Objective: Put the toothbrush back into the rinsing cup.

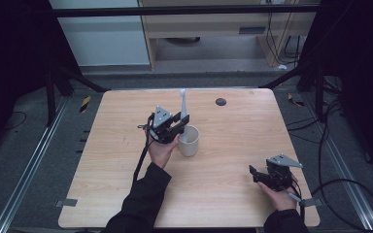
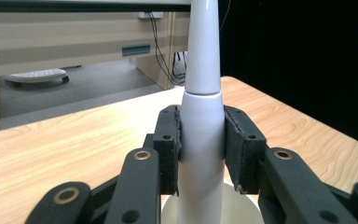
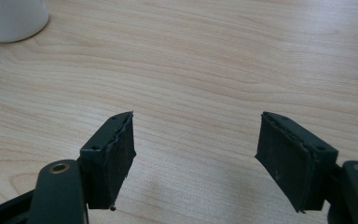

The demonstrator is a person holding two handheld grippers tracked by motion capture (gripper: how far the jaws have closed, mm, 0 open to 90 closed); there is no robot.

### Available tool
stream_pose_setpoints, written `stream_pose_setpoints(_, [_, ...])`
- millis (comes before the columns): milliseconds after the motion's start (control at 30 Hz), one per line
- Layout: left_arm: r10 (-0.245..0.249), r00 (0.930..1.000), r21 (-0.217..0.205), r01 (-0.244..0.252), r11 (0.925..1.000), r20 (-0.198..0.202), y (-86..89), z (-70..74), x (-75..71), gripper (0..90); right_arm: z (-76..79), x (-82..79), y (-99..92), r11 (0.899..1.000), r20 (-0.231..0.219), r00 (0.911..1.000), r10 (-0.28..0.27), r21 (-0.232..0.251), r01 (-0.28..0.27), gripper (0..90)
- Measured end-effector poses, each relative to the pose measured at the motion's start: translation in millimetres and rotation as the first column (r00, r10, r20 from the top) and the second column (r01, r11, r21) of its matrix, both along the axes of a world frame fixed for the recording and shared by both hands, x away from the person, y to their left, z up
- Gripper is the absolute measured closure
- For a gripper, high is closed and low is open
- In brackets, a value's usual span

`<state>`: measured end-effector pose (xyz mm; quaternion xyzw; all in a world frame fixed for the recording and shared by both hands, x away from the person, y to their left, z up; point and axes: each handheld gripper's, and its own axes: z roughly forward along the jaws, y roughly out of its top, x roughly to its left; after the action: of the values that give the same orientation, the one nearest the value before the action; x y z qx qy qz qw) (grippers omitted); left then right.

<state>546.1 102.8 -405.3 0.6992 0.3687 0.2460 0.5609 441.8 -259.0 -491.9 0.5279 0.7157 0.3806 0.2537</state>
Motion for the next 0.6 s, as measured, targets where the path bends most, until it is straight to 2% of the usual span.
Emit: stream_pose_setpoints(600, [-0.016, 0.9991, 0.043, 0.017, 0.9989, -0.038, 2.4, -25.8, -6.2, 67.4, -0.1, 0.0, 0.5, 1.0, -0.001, 1.0, -0.001, -0.004, 0.001, 27.5])
